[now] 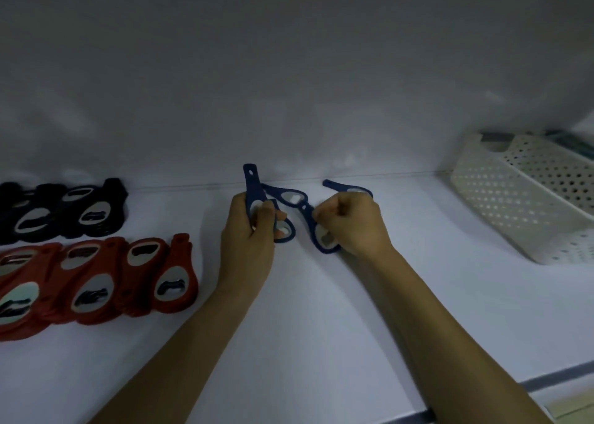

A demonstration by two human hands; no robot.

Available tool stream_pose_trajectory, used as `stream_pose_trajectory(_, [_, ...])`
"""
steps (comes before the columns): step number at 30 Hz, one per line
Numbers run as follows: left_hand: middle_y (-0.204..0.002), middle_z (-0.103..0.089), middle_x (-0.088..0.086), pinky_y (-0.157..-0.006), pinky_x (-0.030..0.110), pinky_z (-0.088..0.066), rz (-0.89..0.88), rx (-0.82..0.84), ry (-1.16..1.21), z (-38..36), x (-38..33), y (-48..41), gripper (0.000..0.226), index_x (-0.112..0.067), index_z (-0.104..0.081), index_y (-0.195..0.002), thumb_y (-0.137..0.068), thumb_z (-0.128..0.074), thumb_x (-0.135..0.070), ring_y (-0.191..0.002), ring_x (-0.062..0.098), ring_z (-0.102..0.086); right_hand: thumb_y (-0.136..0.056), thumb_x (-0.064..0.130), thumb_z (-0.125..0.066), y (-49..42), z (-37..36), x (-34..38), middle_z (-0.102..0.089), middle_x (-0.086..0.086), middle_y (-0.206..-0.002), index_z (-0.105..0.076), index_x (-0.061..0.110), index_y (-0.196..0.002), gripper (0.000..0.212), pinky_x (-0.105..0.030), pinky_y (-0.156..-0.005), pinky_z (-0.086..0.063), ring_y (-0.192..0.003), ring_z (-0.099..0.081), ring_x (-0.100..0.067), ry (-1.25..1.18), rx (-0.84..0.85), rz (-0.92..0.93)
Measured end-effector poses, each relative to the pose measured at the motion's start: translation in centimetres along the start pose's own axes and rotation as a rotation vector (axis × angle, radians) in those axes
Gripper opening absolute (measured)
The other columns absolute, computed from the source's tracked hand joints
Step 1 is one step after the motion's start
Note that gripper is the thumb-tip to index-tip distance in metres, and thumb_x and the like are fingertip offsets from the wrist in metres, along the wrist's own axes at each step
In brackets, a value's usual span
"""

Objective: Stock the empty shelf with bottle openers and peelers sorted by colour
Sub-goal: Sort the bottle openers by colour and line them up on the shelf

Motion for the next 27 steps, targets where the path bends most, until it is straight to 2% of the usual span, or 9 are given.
stream_pose_trajectory(2, [-0.083,-0.065,-0.013,-0.056,0.011,-0.045,-0.003,0.030,-0.003,-0.2,-0.3,0.2,0.005,-0.034,-0.051,-0.096,-0.095,-0.050,-0.030,-0.069,-0.003,-0.061,-0.085,0.005,-0.062,0.2,0.2,0.5,-0.071,-0.008,-0.073,-0.069,0.005,-0.078,0.011,-0.026,-0.064,-0.057,-0.065,-0.064,-0.013,-0.353,0.000,-0.026])
stream_pose_trajectory(5, [-0.086,-0.065,-0.018,-0.063,0.019,-0.051,0.003,0.079,0.000,-0.6,-0.7,0.5,0.029,-0.037,-0.050,-0.100,-0.078,-0.052,-0.055,-0.076,-0.002,-0.063,-0.089,0.008,-0.060,0.6,-0.5,1.5,-0.073,-0.008,-0.085,-0.069,0.006,-0.101,0.015,-0.028,-0.070,-0.056,-0.073,-0.068,-0.016,-0.601,0.121,0.013])
stream_pose_trajectory(8, [-0.088,-0.064,-0.020,-0.069,0.028,-0.055,0.004,0.126,-0.071,-0.9,-0.8,0.6,0.027,-0.035,-0.049,-0.105,-0.082,-0.061,-0.042,-0.079,0.000,-0.064,-0.091,0.004,-0.057,1.1,-1.6,2.3,-0.071,-0.012,-0.086,-0.067,0.002,-0.100,0.014,-0.030,-0.069,-0.056,-0.074,-0.067,-0.021,-0.649,0.192,0.088])
stream_pose_trajectory(11, [-0.089,-0.064,-0.014,-0.057,0.019,-0.052,0.007,0.162,-0.076,-1.1,-0.5,0.7,0.018,-0.036,-0.051,-0.099,-0.091,-0.058,-0.021,-0.071,0.001,-0.065,-0.088,0.000,-0.059,1.0,-2.2,2.7,-0.071,-0.005,-0.076,-0.067,0.007,-0.083,0.012,-0.028,-0.064,-0.056,-0.069,-0.066,-0.017,-0.658,0.191,0.141])
stream_pose_trajectory(15, [-0.087,-0.070,-0.002,-0.048,0.012,-0.045,0.049,0.078,0.006,-0.5,-0.4,0.5,0.020,-0.029,-0.054,-0.097,-0.095,-0.049,-0.009,-0.066,0.010,-0.066,-0.091,0.029,-0.061,-0.6,0.4,1.0,-0.070,0.001,-0.094,-0.069,0.017,-0.090,0.014,-0.032,-0.079,-0.050,-0.092,-0.062,-0.013,-0.062,-0.181,0.266])
stream_pose_trajectory(17, [-0.089,-0.070,0.002,-0.049,0.012,-0.045,0.063,0.055,0.037,-0.4,-0.2,0.4,0.019,-0.025,-0.054,-0.098,-0.095,-0.049,-0.008,-0.069,0.014,-0.065,-0.094,0.039,-0.053,-1.9,0.8,-1.0,-0.055,-0.007,-0.134,-0.056,0.015,-0.128,0.042,-0.037,-0.103,-0.039,-0.126,-0.045,-0.023,0.449,-0.169,0.177])
stream_pose_trajectory(19, [-0.084,-0.070,-0.002,-0.046,0.011,-0.043,0.059,0.061,0.025,-0.5,-0.1,0.5,0.017,-0.024,-0.055,-0.098,-0.095,-0.049,-0.008,-0.064,0.007,-0.065,-0.097,0.045,-0.043,-2.6,0.6,-2.8,-0.038,-0.011,-0.148,-0.039,0.010,-0.142,0.057,-0.041,-0.113,-0.026,-0.138,-0.030,-0.030,0.691,-0.074,0.048])
stream_pose_trajectory(22, [-0.080,-0.067,-0.007,-0.048,0.014,-0.047,0.059,0.062,0.031,-0.3,0.0,0.6,0.019,-0.027,-0.053,-0.096,-0.095,-0.050,-0.009,-0.064,0.002,-0.065,-0.094,0.046,-0.046,-2.4,0.9,-2.5,-0.058,-0.010,-0.122,-0.056,0.012,-0.122,0.045,-0.038,-0.092,-0.038,-0.114,-0.049,-0.029,0.776,-0.191,0.083])
stream_pose_trajectory(27, [-0.096,-0.068,0.005,-0.053,0.011,-0.044,0.058,0.035,0.009,0.0,0.2,0.4,0.017,-0.018,-0.052,-0.109,-0.095,-0.050,-0.008,-0.078,0.020,-0.065,-0.096,0.037,-0.048,-1.4,1.7,-1.8,-0.056,-0.009,-0.108,-0.064,0.010,-0.109,0.034,-0.033,-0.072,-0.037,-0.102,-0.048,-0.028,0.832,-0.268,0.099])
Point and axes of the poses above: each hand's wrist, its own y-axis away from the middle knuckle, its own z-axis out of the back of the hand, x = y × z, the point moved 6 cm from there along -y, towards the middle knuckle
